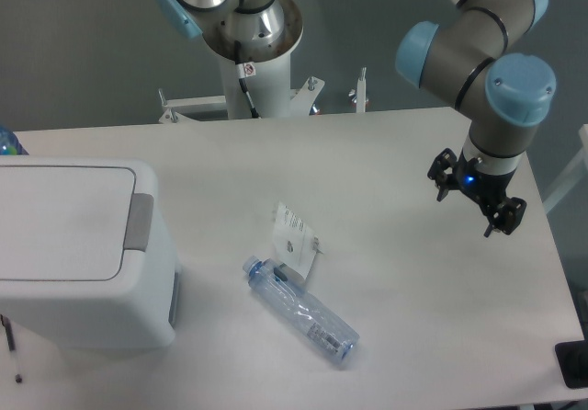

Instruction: Open the trash can

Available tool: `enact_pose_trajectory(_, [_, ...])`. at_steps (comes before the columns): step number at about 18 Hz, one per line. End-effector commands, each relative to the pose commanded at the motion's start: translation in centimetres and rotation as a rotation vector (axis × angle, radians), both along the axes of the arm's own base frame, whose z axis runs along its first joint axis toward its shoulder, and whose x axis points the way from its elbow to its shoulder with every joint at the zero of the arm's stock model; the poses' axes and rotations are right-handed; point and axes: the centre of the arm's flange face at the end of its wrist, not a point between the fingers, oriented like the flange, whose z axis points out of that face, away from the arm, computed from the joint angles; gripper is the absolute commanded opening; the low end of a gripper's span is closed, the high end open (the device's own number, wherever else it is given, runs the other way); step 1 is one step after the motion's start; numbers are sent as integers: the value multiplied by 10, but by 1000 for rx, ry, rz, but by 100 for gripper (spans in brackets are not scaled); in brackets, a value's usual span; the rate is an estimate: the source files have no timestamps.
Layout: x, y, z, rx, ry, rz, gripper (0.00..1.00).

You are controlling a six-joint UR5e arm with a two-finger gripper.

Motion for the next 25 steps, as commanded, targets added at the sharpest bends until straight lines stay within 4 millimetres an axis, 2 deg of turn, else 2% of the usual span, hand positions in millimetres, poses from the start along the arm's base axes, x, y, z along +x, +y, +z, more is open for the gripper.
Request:
enact_pose_trajectory(4, [10, 15, 0, 19, -22, 135, 100])
enact_pose_trajectory(10, [22, 39, 0, 222, -202, 377, 100])
enact_pose_trajectory(12, [22, 43, -1, 220, -214, 423, 100])
enact_pose_trajectory(16, [35, 63, 2, 213, -229, 454, 100])
enact_pose_trajectory(18, [42, 78, 7, 215, -245, 515, 100])
enact_pose_trajectory(22, [59, 122, 15, 216, -264, 564, 100])
enact_pose_trajectory(25, [75, 141, 22, 218, -281, 601, 100])
